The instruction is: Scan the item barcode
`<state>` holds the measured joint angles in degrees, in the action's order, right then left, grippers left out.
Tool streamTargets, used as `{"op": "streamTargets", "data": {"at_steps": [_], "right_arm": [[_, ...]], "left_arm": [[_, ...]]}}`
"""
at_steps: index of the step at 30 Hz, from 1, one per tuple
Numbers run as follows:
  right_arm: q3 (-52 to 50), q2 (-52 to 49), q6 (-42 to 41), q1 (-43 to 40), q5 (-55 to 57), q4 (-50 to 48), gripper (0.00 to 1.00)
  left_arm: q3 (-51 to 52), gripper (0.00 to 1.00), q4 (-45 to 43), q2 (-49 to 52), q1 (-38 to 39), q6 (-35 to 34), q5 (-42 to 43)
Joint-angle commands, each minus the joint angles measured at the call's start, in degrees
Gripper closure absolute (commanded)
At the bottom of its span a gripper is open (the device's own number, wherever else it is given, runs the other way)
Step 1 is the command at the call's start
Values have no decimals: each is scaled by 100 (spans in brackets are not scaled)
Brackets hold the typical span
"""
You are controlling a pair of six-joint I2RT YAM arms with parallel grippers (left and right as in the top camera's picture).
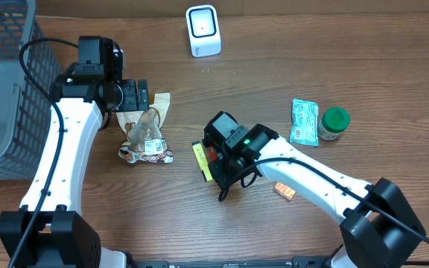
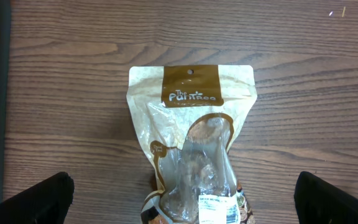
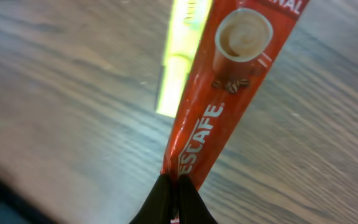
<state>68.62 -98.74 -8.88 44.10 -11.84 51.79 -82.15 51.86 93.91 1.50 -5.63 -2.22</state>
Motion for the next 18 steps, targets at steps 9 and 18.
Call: {"op": "streamTargets", "data": {"at_steps": [9,18], "right_arm": [[79,103,1049,-929,-3534,-417,96],[79,103,1215,-1460,-4133,-356,96]], "left_arm": [[-98,0,-291,17,42,28,-31],[-92,0,-42,17,48,-942,2297]]}}
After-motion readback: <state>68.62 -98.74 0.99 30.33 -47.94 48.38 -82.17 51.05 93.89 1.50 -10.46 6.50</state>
